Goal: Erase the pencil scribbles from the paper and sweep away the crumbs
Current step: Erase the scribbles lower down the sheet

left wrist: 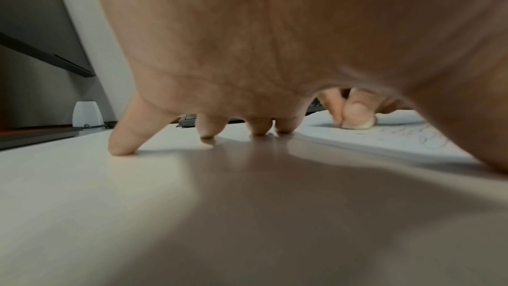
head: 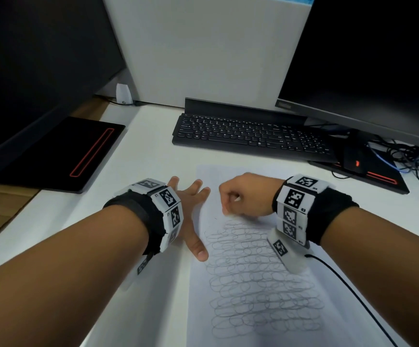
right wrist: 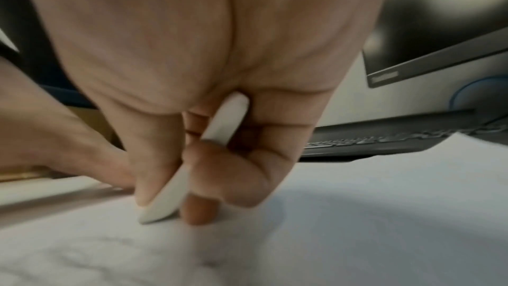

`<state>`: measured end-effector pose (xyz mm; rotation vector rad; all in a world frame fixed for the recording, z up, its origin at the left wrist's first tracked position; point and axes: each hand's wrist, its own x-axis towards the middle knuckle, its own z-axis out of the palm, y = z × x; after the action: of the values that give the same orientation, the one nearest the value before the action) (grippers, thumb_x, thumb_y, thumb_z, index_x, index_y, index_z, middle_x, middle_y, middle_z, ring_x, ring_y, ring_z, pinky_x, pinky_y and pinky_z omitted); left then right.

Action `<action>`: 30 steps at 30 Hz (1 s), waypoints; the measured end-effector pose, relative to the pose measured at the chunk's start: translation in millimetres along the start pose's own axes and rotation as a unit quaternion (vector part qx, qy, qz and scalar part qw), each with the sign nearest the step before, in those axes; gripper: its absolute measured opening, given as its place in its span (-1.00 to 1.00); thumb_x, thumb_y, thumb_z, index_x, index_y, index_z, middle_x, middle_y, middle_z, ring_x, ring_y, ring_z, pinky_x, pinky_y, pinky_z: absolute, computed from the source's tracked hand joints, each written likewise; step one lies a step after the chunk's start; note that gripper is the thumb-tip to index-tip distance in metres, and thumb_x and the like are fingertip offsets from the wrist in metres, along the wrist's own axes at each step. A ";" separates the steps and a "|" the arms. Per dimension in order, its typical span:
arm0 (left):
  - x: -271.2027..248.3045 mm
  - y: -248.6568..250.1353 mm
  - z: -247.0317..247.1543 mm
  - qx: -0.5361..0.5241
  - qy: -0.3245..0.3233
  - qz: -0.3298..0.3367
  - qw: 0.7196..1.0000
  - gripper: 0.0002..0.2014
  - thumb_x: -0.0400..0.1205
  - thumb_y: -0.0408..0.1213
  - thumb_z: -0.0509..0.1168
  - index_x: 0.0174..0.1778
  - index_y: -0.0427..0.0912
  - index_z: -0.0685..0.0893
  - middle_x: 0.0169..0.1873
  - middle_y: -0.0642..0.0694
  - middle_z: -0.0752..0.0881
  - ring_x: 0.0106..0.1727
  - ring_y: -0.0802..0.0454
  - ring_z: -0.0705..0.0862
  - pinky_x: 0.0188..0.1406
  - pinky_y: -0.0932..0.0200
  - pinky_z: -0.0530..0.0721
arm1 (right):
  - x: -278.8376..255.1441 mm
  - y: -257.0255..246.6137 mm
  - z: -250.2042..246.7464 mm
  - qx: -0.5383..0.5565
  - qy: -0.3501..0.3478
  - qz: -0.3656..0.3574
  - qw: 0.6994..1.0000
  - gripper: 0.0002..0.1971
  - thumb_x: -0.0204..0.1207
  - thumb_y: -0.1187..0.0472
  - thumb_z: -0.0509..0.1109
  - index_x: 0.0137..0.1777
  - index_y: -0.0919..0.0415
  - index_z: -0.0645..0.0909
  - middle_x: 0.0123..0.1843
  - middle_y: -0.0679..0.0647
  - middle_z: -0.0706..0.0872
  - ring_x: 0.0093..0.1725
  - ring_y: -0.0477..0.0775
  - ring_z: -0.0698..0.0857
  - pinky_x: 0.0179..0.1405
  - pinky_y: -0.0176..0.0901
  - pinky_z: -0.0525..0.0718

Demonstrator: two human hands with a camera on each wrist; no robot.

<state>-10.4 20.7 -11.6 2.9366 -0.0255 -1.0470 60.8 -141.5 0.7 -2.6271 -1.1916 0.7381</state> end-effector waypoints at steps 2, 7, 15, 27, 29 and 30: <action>1.3 -2.2 0.7 -0.002 -0.002 -0.002 1.000 0.38 0.23 0.38 0.53 0.66 0.18 -0.40 0.66 0.16 -0.40 0.64 -0.33 -0.45 0.57 -0.52 -0.10 | 2.5 3.2 -2.2 -0.006 0.030 0.016 0.999 -0.93 0.60 0.20 0.39 -0.11 0.09 0.68 -0.06 -0.16 0.79 -0.18 -0.25 0.65 -0.18 -0.35 0.53; -3.0 3.6 -1.4 0.019 0.023 0.000 1.000 0.38 0.24 0.38 0.53 0.70 0.09 -0.32 0.65 0.00 -0.48 0.64 -0.22 -0.49 0.55 -0.49 -0.13 | 2.3 -0.9 0.2 -0.020 0.019 0.027 0.999 -0.88 0.61 0.13 0.40 -0.17 0.03 0.60 -0.18 -0.20 0.68 -0.03 -0.05 0.67 0.02 -0.14 0.60; 9.9 32.0 -2.0 0.019 0.070 0.040 0.997 0.35 0.28 0.38 0.51 0.69 0.10 -0.35 0.68 -0.07 -0.40 0.67 -0.15 -0.42 0.59 -0.46 -0.24 | -2.1 -9.0 -0.3 -0.056 0.014 0.022 0.998 -0.85 0.67 0.15 0.31 -0.16 0.03 0.50 -0.15 -0.11 0.67 -0.05 0.01 0.65 -0.09 -0.18 0.53; 9.5 32.1 -6.2 0.018 0.045 0.032 0.998 0.32 0.28 0.36 0.51 0.70 0.13 -0.31 0.69 -0.06 -0.38 0.68 -0.16 -0.39 0.58 -0.42 -0.16 | -6.7 -3.1 -1.2 -0.044 -0.011 0.022 0.999 -0.91 0.65 0.13 0.28 0.01 0.04 0.62 -0.06 -0.14 0.66 0.00 -0.04 0.65 0.03 -0.16 0.59; 11.4 31.1 -5.8 0.016 0.039 0.034 0.998 0.32 0.28 0.37 0.51 0.70 0.12 -0.30 0.68 -0.06 -0.39 0.67 -0.16 -0.41 0.58 -0.40 -0.18 | -8.5 -3.4 1.9 -0.032 -0.048 0.000 0.998 -0.95 0.64 0.11 0.32 -0.04 -0.02 0.60 -0.10 -0.21 0.65 -0.05 -0.11 0.65 0.05 -0.18 0.60; 12.7 30.5 -5.4 0.013 0.037 0.035 0.999 0.33 0.27 0.38 0.51 0.70 0.13 -0.32 0.68 -0.05 -0.40 0.67 -0.15 -0.41 0.58 -0.40 -0.19 | -8.8 -2.3 0.6 -0.026 -0.055 -0.004 0.998 -0.94 0.65 0.10 0.33 -0.06 -0.06 0.59 -0.10 -0.24 0.67 -0.06 -0.15 0.66 0.07 -0.19 0.60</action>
<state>2.7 -10.1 -14.6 2.9719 -0.1411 -0.9355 54.1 -146.5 4.1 -2.6527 -1.2653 0.8730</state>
